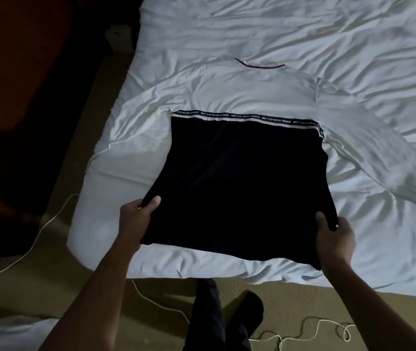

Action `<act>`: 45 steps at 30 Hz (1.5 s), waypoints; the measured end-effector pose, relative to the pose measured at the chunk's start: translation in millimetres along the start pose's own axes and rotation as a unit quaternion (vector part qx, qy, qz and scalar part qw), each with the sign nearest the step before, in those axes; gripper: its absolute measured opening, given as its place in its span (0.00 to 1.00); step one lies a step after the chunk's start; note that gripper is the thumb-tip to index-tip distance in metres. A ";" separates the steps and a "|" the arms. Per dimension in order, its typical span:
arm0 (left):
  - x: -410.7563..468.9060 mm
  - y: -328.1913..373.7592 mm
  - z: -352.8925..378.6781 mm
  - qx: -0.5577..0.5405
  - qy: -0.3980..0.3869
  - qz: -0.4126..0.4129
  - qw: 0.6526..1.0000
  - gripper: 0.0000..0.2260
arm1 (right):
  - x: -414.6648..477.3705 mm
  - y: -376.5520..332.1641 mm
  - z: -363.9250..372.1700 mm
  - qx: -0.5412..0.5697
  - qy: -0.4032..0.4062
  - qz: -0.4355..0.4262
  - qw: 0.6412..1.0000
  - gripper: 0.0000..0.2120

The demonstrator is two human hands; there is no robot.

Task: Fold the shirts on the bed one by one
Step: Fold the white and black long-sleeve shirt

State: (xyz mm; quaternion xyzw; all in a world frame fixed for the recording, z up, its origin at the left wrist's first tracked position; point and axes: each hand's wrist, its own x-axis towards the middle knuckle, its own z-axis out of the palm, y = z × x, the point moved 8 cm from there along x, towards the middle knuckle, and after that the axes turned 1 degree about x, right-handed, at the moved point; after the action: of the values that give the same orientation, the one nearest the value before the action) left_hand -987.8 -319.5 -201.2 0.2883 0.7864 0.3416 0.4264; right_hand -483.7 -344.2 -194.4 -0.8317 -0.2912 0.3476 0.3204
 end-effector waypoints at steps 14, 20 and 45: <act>-2.2 -39.0 -10.6 0.366 0.112 0.123 0.916 0.18 | -9.9 59.0 -11.2 -0.168 -0.012 -0.013 0.986 0.19; -44.5 14.7 53.0 0.443 0.179 0.358 0.802 0.17 | -32.6 27.1 2.9 -0.237 0.109 -0.156 0.953 0.24; -4.4 55.0 269.2 0.471 -0.127 0.473 0.734 0.30 | 34.6 -32.2 152.3 -0.414 -0.084 -0.335 0.842 0.33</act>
State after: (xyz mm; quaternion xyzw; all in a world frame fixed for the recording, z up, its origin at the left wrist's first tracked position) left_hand -743.2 -211.4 -264.5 0.8277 0.5474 0.0457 0.1150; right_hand -588.3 -249.3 -268.4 -0.7063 -0.6947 0.1346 0.0173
